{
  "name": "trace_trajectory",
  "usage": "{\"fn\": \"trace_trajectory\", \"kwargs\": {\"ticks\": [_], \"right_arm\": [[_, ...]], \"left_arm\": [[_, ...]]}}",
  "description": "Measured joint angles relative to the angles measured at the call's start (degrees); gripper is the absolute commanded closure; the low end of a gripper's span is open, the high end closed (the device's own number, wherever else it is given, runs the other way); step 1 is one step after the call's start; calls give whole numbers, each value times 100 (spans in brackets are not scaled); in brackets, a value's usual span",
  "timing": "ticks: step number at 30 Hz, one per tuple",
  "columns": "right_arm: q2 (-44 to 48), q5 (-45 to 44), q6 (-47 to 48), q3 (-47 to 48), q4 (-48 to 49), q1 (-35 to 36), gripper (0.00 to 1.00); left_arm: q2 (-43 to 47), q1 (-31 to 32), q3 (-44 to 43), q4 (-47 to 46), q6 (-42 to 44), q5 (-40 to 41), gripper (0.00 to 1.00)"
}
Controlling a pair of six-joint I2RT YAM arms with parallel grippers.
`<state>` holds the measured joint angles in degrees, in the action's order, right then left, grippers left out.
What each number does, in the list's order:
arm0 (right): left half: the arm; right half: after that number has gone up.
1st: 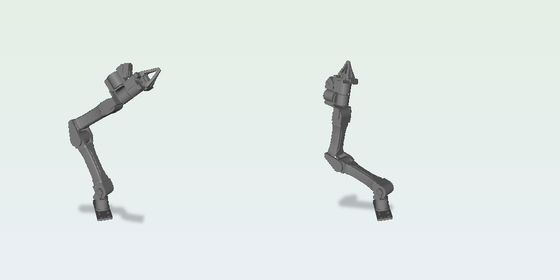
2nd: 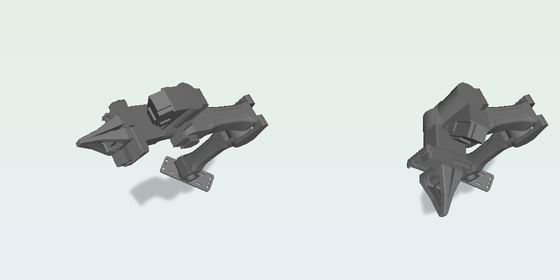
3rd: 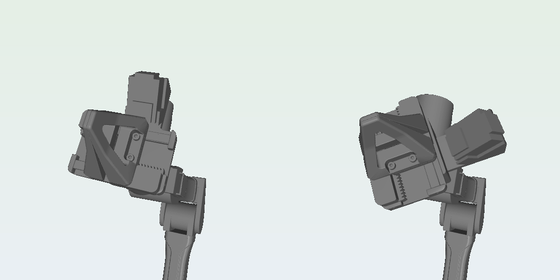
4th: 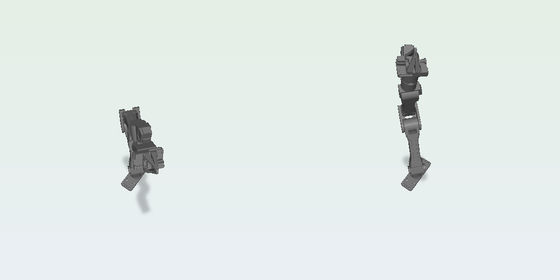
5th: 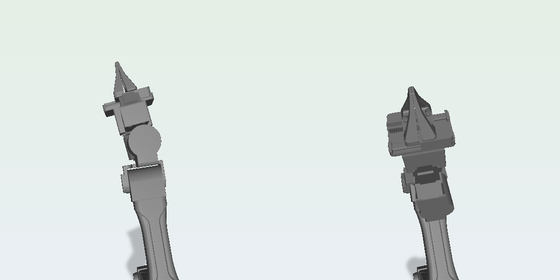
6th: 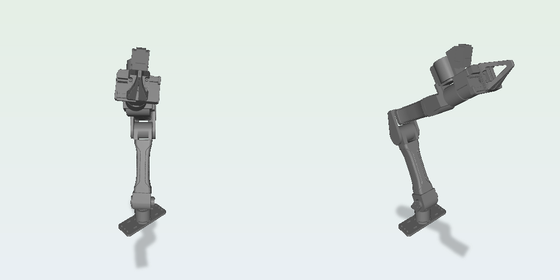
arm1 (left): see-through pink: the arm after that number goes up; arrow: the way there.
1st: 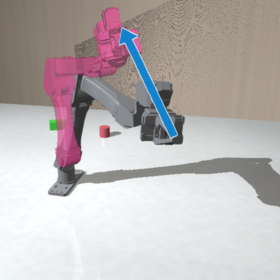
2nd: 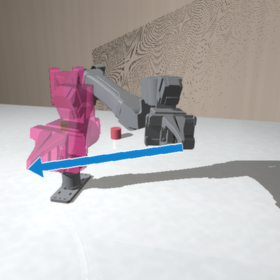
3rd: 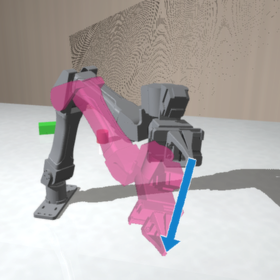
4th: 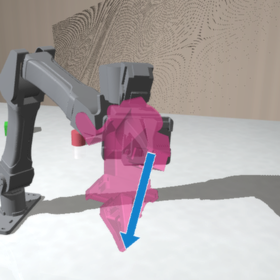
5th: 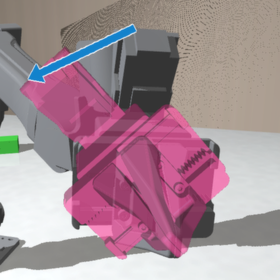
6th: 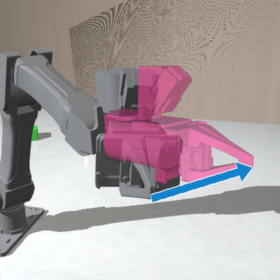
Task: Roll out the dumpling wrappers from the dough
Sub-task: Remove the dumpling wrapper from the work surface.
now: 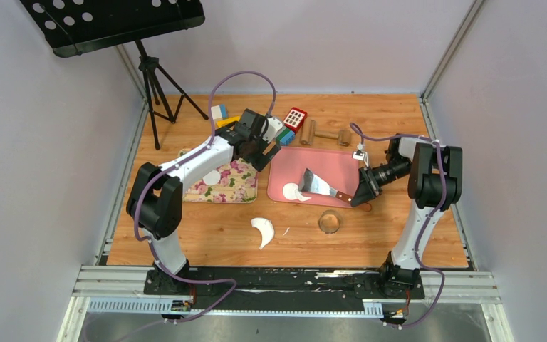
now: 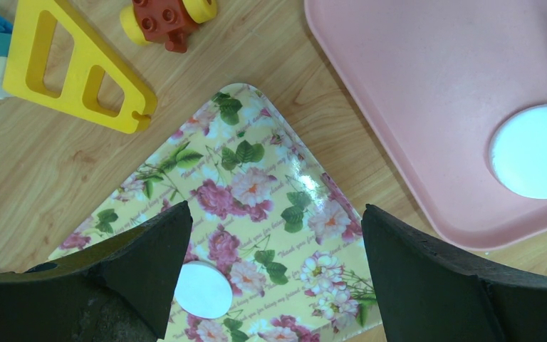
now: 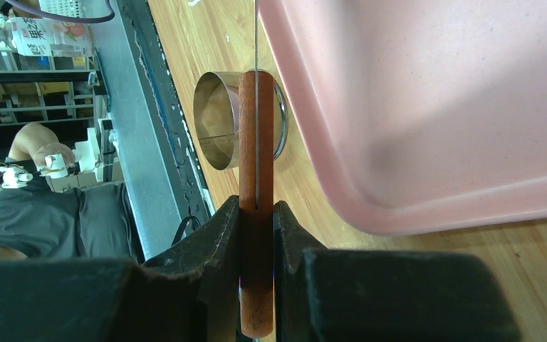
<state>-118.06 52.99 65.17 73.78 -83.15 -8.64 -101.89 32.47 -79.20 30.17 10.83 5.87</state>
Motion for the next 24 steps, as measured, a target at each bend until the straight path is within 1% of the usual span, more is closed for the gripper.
{"fn": "trace_trajectory", "kwargs": {"ticks": [15, 24], "right_arm": [[190, -195, 227, 4, -175, 28, 100], [278, -197, 87, 573, -190, 92, 100]], "left_arm": [[0, 0, 0, 0, 0, 0, 4], [0, 0, 0, 0, -2, -2, 4]]}}
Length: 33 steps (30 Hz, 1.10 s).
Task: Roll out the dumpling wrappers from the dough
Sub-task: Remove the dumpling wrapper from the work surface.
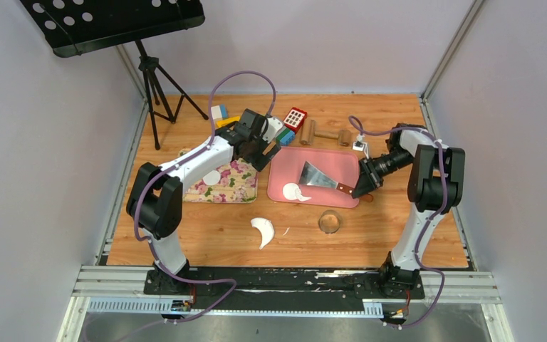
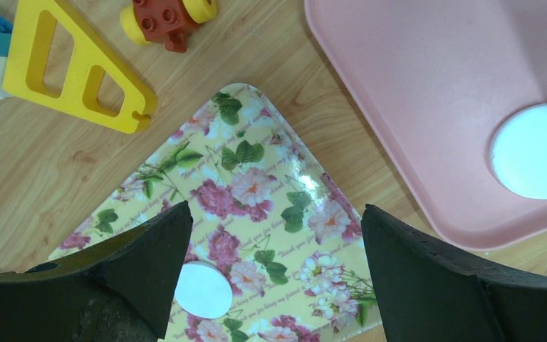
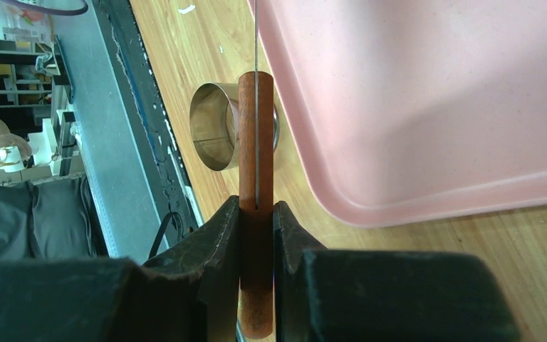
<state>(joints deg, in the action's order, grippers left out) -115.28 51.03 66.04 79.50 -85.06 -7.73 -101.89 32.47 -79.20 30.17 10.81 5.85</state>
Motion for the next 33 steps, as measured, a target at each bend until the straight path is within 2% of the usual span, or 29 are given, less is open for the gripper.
{"fn": "trace_trajectory", "kwargs": {"ticks": [15, 33], "right_arm": [[0, -208, -323, -221, 380, 240, 100], [-2, -269, -354, 68, 352, 240, 100]], "left_arm": [[0, 0, 0, -2, 0, 0, 4], [0, -4, 0, -2, 2, 0, 4]]}}
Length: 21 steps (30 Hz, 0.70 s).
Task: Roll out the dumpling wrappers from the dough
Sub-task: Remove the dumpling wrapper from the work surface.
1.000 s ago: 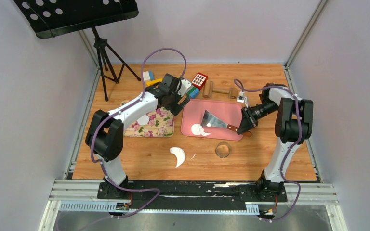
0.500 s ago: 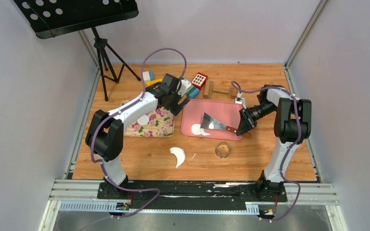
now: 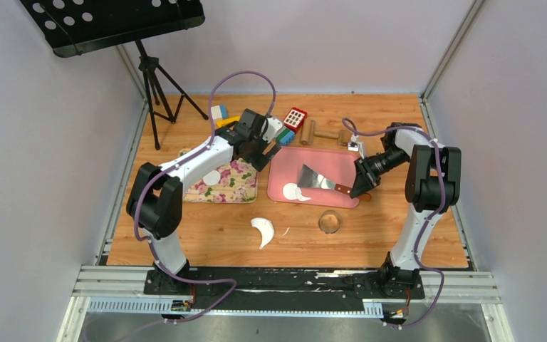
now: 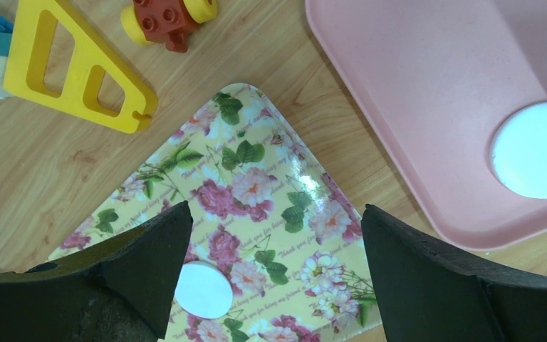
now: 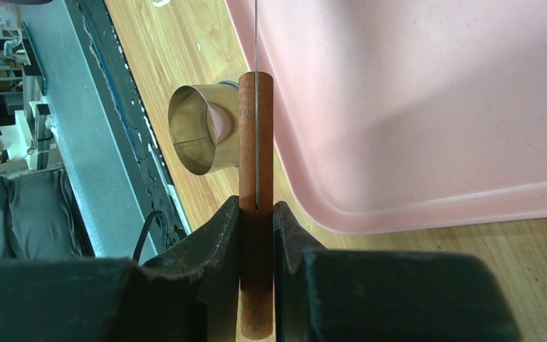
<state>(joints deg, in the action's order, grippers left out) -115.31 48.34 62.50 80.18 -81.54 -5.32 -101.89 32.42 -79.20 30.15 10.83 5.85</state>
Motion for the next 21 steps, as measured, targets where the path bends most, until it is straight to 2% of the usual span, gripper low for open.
{"fn": "trace_trajectory", "kwargs": {"ticks": [10, 21], "right_arm": [[0, -46, 136, -225, -15, 0, 100], [0, -26, 581, -236, -446, 0, 100]], "left_arm": [[0, -22, 0, 0, 0, 2, 4], [0, -22, 0, 0, 0, 2, 4]]}}
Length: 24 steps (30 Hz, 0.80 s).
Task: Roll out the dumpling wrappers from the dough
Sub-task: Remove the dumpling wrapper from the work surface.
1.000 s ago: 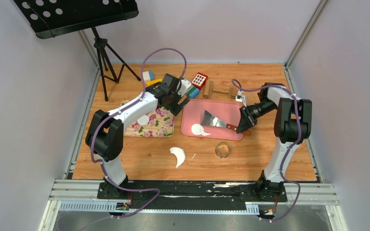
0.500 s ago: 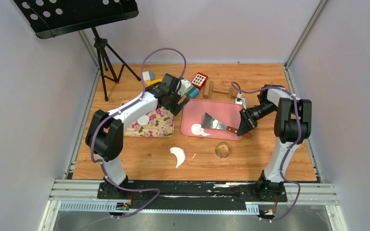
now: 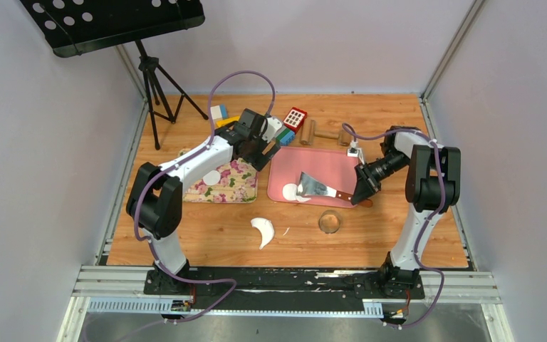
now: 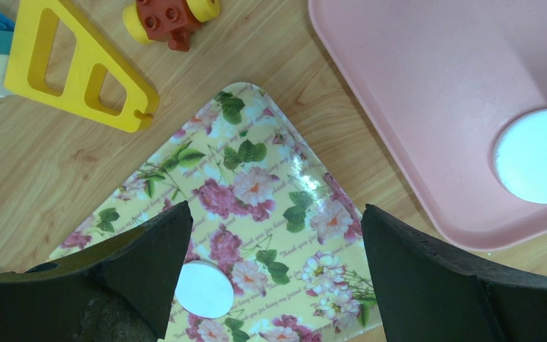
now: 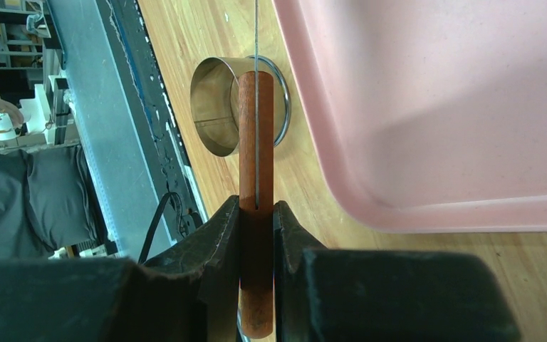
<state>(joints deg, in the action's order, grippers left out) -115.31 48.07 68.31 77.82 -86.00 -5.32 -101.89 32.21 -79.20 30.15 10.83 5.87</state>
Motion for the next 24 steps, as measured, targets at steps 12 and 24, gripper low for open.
{"fn": "trace_trajectory", "kwargs": {"ticks": [12, 24], "right_arm": [[26, -160, -133, -61, 125, 0, 100], [988, -616, -741, -59, 546, 452, 100]], "left_arm": [[0, 0, 0, 0, 0, 0, 4], [0, 0, 0, 0, -2, 2, 4]]}}
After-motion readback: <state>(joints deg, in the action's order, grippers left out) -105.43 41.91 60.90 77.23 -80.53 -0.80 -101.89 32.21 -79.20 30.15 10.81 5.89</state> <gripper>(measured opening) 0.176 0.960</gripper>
